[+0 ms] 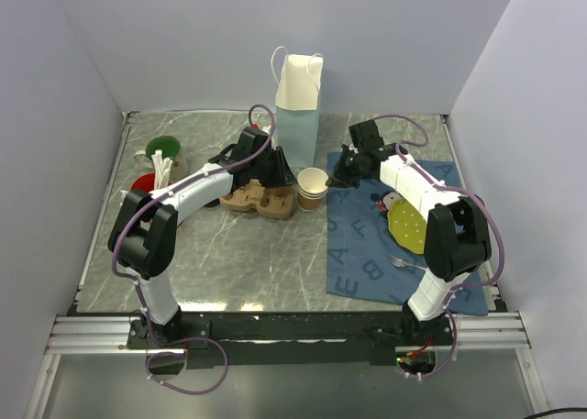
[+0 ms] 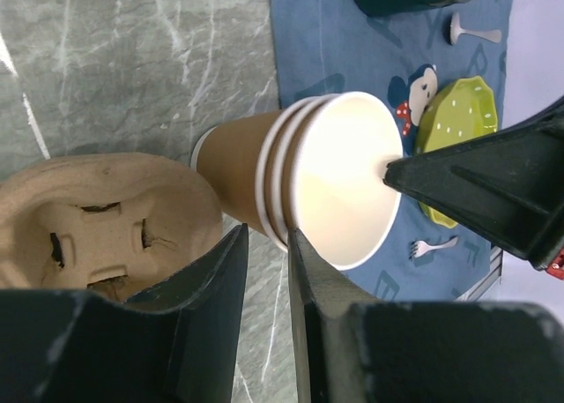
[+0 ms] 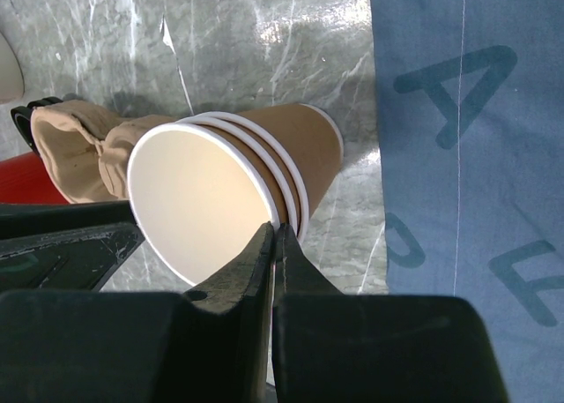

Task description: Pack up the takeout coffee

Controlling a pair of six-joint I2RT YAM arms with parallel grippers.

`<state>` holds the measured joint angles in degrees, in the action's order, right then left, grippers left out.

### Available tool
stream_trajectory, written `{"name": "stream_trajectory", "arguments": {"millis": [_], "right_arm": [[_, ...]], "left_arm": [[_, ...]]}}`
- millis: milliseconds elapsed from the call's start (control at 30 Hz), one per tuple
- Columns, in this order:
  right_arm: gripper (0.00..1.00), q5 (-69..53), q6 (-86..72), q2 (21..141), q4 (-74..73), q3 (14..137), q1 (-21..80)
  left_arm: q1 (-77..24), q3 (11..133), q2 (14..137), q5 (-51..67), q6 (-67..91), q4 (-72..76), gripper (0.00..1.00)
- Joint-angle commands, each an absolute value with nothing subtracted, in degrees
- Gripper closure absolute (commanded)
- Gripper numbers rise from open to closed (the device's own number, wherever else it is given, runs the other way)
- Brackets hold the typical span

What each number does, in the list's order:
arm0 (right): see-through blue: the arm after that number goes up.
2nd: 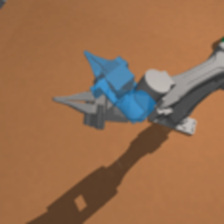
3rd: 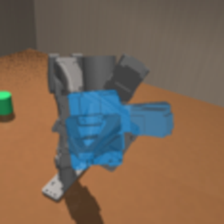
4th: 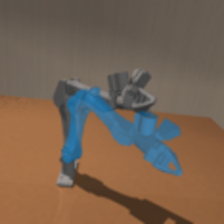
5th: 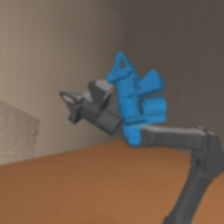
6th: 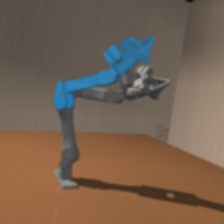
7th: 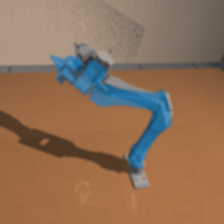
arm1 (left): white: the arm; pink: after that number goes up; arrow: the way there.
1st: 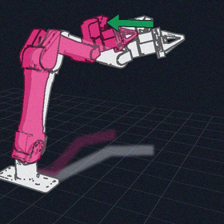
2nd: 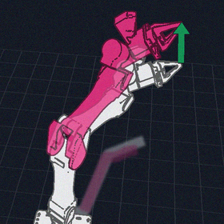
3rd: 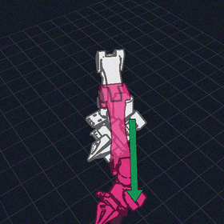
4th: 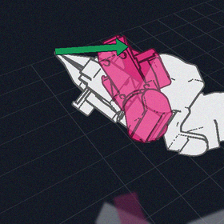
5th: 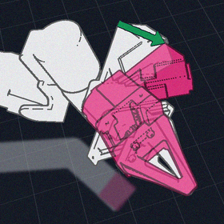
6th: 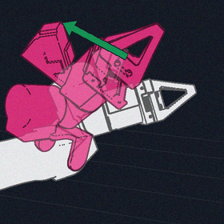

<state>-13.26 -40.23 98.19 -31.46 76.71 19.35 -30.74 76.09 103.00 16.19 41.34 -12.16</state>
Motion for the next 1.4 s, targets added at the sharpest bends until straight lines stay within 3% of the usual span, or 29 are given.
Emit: {"name": "stream_trajectory", "arguments": {"millis": [0, 1033, 1233, 1367], "right_arm": [[1.0, -13.45, -40.52, 95.89, -31.38, 77.87, 19.34], [1.0, -14.15, -40.43, 96.06, -31.46, 77.87, 19.25], [0.73, -9.59, -36.04, 95.63, -37.78, 83.22, 20.03], [0.66, -6.16, -29.29, 96.15, -40.78, 88.84, 21.35]], "left_arm": [[-31.11, 77.08, 99.67, 14.07, 42.45, -13.01, 0.69], [-31.2, 74.71, 102.92, 15.99, 43.42, -10.28, 0.69], [-31.2, 75.58, 101.87, 16.79, 42.98, -10.54, 0.68], [-31.2, 76.03, 101.51, 15.82, 42.28, -11.51, 0.68]]}}
